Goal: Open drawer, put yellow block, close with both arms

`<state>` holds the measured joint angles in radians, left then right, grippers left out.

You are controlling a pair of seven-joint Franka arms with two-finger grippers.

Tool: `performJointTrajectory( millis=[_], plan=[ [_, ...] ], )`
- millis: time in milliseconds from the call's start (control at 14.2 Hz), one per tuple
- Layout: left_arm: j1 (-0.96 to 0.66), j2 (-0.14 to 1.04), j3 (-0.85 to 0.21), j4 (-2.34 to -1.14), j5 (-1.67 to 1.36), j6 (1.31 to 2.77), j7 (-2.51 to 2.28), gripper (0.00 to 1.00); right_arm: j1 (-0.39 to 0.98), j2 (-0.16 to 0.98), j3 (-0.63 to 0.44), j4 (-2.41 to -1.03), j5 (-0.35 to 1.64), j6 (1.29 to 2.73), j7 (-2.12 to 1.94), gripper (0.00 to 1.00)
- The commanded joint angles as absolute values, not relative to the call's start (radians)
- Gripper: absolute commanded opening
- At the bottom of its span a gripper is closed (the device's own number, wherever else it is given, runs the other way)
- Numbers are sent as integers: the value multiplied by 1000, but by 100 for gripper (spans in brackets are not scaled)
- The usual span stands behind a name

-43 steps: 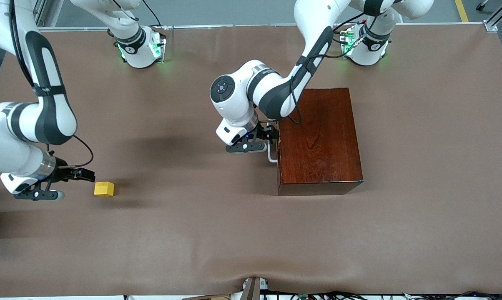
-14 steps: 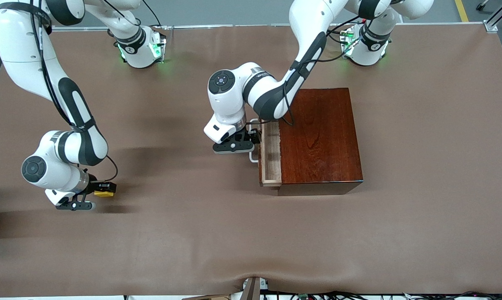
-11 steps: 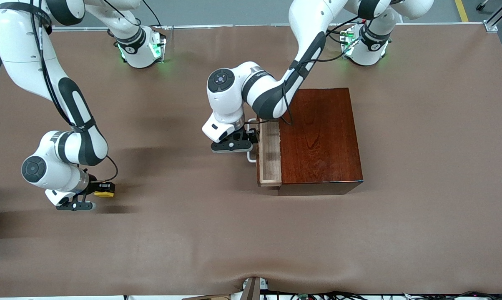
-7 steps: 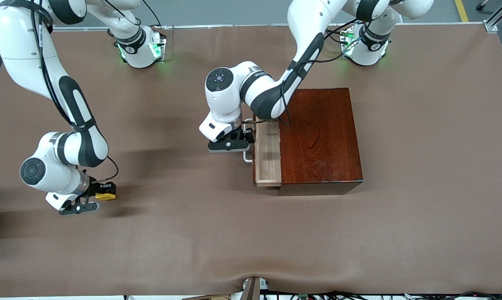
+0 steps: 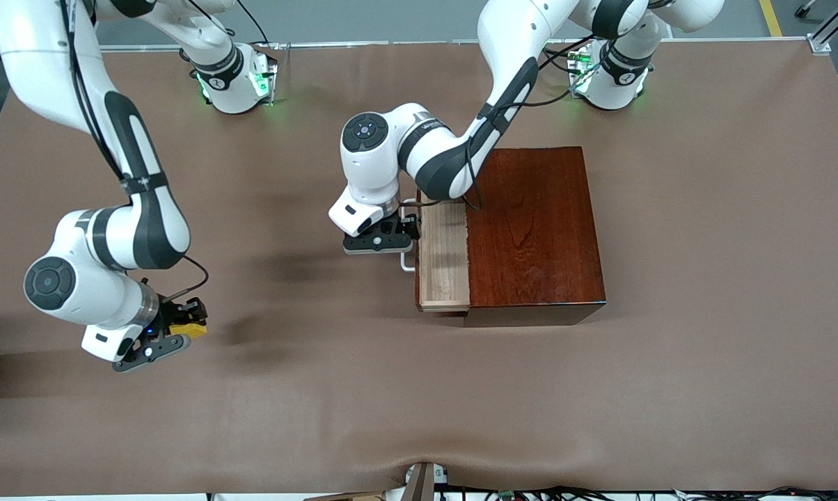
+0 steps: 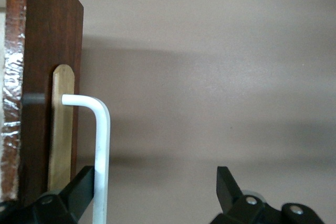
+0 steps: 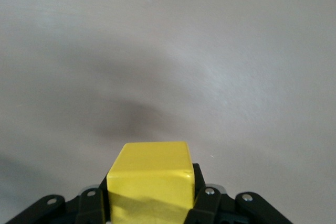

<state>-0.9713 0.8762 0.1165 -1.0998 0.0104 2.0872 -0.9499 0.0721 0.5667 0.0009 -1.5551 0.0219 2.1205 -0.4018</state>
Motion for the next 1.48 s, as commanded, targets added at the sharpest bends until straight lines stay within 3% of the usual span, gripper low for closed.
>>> performJointTrajectory(
  millis=[0,351,633,1054,1406],
  plan=[
    [-977,928,104,-1017,-47,2138,-973,100,58,535,34,-1517,41,2031,-503,0],
    [-977,923,100,-1012,-55,2138,-976,100,60,532,78,-1419,52,1881,-570,0],
    [-977,888,94,-1012,-87,2131,-977,100,51,512,75,-1419,172,1859,-828,0],
    [-969,796,95,-1019,-106,2040,-977,100,75,502,81,-1395,170,1859,-1161,0],
    [-879,602,118,-1038,-89,1857,-957,100,83,483,86,-1382,170,1827,-1367,0]
  ],
)
